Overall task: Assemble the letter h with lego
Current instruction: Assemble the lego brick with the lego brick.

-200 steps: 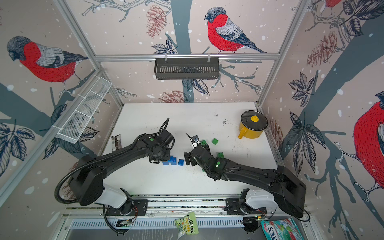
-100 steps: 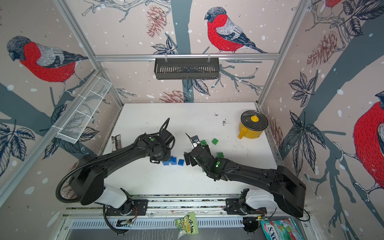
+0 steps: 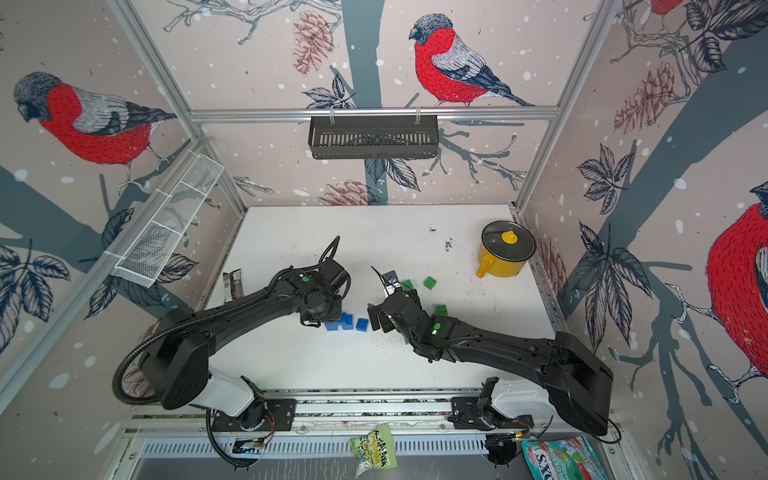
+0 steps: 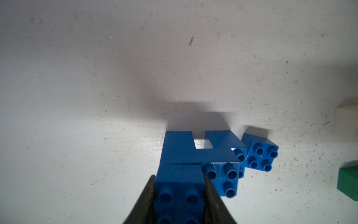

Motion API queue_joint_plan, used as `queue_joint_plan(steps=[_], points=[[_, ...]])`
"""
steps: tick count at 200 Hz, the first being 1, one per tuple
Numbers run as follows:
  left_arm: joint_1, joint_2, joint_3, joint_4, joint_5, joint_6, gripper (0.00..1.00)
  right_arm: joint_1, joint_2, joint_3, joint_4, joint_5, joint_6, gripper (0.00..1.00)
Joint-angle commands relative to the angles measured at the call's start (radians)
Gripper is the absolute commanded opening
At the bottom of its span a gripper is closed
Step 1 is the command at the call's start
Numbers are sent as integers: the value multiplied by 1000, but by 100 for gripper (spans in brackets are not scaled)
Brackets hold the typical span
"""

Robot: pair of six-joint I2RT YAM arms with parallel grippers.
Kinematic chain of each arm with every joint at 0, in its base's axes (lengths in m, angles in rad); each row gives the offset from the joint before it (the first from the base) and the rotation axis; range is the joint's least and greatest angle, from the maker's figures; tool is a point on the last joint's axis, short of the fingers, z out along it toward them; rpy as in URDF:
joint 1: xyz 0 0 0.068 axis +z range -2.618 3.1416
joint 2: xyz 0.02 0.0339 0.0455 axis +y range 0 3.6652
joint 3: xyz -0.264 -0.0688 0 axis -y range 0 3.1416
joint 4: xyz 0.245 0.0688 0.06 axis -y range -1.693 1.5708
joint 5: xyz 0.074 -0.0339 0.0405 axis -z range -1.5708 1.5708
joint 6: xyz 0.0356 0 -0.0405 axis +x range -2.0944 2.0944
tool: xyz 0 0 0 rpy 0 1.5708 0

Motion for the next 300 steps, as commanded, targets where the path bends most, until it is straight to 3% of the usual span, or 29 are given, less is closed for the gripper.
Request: queue_joint_plan(steps=[1,300], points=[[-4,-12,-1,-9,-33,-18,33,1,-4,3,9,13,3,99],[-33,-32,-52,36,-43,-52,33,5,-2,3,12,16,2,100]])
